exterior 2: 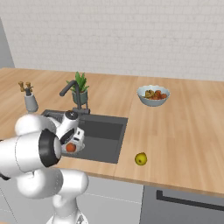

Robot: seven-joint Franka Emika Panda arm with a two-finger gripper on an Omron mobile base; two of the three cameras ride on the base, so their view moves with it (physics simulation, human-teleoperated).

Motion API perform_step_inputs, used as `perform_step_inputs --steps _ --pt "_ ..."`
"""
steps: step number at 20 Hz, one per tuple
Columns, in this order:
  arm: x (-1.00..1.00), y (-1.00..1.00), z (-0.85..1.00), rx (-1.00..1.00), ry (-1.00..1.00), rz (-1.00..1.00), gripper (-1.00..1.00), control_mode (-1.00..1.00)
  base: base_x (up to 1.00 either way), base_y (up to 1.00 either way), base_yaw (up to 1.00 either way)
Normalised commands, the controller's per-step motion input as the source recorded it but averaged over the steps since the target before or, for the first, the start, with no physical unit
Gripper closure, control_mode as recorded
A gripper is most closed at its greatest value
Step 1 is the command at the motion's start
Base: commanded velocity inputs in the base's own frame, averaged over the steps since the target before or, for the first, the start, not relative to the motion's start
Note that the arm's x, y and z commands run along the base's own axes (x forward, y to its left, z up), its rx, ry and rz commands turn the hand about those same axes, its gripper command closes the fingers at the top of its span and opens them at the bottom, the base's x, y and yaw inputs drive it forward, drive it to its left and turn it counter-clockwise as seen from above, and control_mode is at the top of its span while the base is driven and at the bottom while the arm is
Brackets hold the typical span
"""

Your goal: Put the colander in the sink, put the pear, orange in the colander, and turn on the sink faucet and pour water over the colander.

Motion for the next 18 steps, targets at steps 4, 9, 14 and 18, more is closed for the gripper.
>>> perform_step_inputs --steps 4,9,14,18 --pt "-0.1 -0.1 0.53 0.0 -0.03 -0.01 -1.0 -1.0 0.0 0.0 0.0" --pt "-0.03 -0.57 0.53 0.0 0.0 -0.05 -1.0 -1.0 0.0 0.0 0.0" --pt "-0.2 -0.82 0.46 -0.02 0.01 -0.02 -1.0 -1.0 0.0 0.0 0.0" --pt "-0.23 -0.65 0.29 -0.11 0.01 -0.07 -1.0 -1.0 0.0 0.0 0.0"
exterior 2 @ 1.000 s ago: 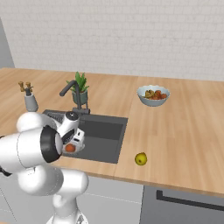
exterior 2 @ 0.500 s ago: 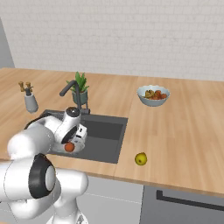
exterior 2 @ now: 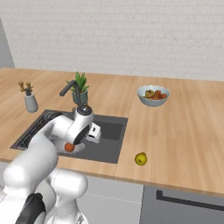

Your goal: Put the colander in the sink, put the pear, orange in the colander, and turn on the sink faucet and pour water over the colander.

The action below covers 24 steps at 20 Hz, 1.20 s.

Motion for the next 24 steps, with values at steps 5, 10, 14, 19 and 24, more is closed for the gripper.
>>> perform_step_inputs --steps 5,10,14,19,24 --pt "-0.13 -0.45 0.45 -0.17 0.07 -0.12 -1.0 -1.0 0.0 0.0 0.0" --pt "-0.13 -0.75 0.5 -0.09 0.12 -0.07 -1.0 -1.0 0.0 0.0 0.0" --pt "-0.1 -0.94 0.03 -0.05 0.01 -0.09 -1.0 -1.0 0.0 0.0 0.0" --pt "-0.05 -1.0 0.0 -0.02 0.01 -0.07 -1.0 -1.0 0.0 0.0 0.0" --pt "-0.11 -1.0 0.0 0.0 0.01 -0.02 -1.0 -1.0 0.0 0.0 0.0"
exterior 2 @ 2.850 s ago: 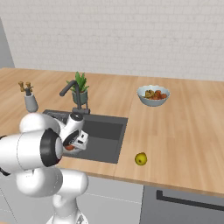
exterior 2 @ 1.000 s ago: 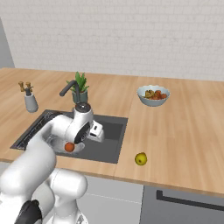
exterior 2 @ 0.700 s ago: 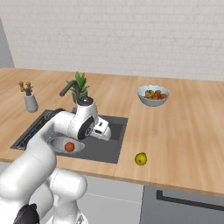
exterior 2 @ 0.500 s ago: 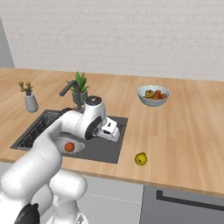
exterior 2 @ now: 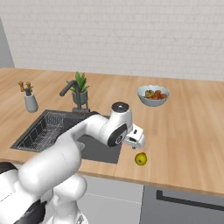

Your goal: Put the colander in the sink, put the pear, orange in the colander, and turn on the sink faucet and pour water over the colander.

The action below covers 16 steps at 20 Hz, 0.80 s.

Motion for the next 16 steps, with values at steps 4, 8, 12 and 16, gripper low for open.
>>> perform_step_inputs --steps 4,8,12,16 --pt "-0.05 -0.72 0.0 0.0 0.01 -0.01 -1.0 -1.0 0.0 0.0 0.0" --pt "-0.03 -0.57 -0.03 0.0 0.0 0.0 -1.0 -1.0 0.0 0.0 0.0" --pt "0.0 -0.09 -0.17 0.0 0.0 0.0 -1.0 -1.0 0.0 0.0 0.0" --pt "0.0 0.0 -0.27 0.0 0.0 0.0 -1.0 -1.0 0.0 0.0 0.0"
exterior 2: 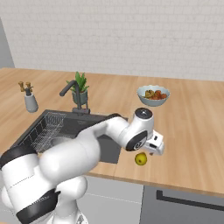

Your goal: Put the colander in the sink, put the pear, orange in the colander, and turn on the sink faucet and pour water over the colander.

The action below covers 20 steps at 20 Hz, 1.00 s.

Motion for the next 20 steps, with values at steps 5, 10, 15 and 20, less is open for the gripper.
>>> perform_step_inputs --steps 5,10,15,20 --pt "0.0 0.04 -0.3 0.0 0.0 0.0 -1.0 -1.0 0.0 0.0 0.0" --pt "0.09 0.0 -0.38 0.0 0.0 0.01 -1.0 -1.0 0.0 0.0 0.0" --pt "0.26 0.0 -0.35 0.0 0.0 0.02 -1.0 -1.0 0.0 0.0 0.0" --pt "0.17 0.0 -0.34 0.0 0.0 0.03 -1.0 -1.0 0.0 0.0 0.0"
